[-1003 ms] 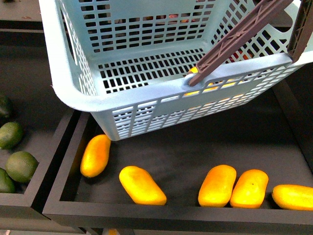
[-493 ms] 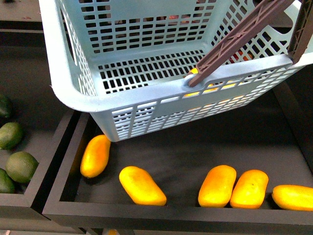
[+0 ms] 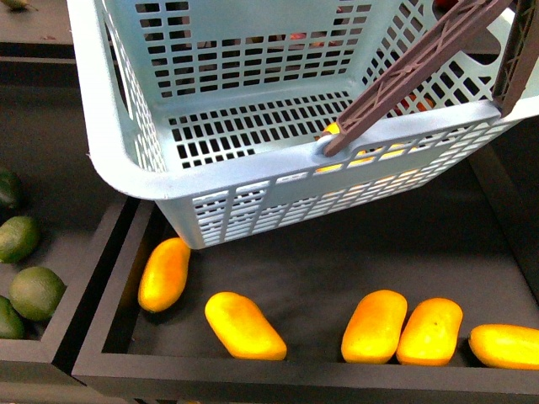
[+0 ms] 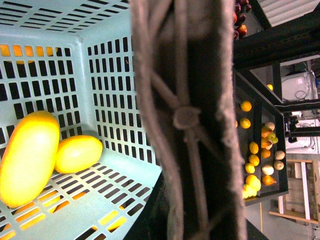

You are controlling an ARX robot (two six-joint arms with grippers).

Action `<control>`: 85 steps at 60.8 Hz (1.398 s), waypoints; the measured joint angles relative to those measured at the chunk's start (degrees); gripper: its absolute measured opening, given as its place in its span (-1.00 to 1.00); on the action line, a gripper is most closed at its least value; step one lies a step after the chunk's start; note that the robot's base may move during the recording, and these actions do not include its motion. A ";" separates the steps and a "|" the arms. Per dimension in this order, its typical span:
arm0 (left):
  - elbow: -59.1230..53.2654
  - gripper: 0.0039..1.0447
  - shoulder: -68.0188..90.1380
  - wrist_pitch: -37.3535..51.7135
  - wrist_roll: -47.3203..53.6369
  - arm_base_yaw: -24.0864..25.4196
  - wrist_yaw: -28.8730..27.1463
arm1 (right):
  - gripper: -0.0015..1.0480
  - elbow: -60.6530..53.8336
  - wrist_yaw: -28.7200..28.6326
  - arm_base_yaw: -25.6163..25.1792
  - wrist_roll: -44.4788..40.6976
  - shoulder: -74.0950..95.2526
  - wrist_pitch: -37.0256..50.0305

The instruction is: Pick lemon and mango into basket

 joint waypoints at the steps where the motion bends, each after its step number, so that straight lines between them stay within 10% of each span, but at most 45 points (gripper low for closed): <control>1: 0.00 -0.92 0.00 0.00 0.00 0.00 0.00 | -0.96 0.02 0.00 0.00 0.00 -0.11 -0.13; 21: 0.00 -0.92 0.00 0.00 -0.09 0.00 0.02 | -0.92 0.02 0.09 0.00 -0.11 -9.86 -10.14; 54: 0.00 -0.92 0.00 0.00 -0.02 0.00 -0.02 | 0.86 0.02 0.09 0.00 -0.09 -9.88 -10.16; 85: 0.00 -0.92 0.00 0.00 -0.42 -0.68 0.68 | 0.83 0.02 0.17 0.00 -0.11 -9.92 -10.32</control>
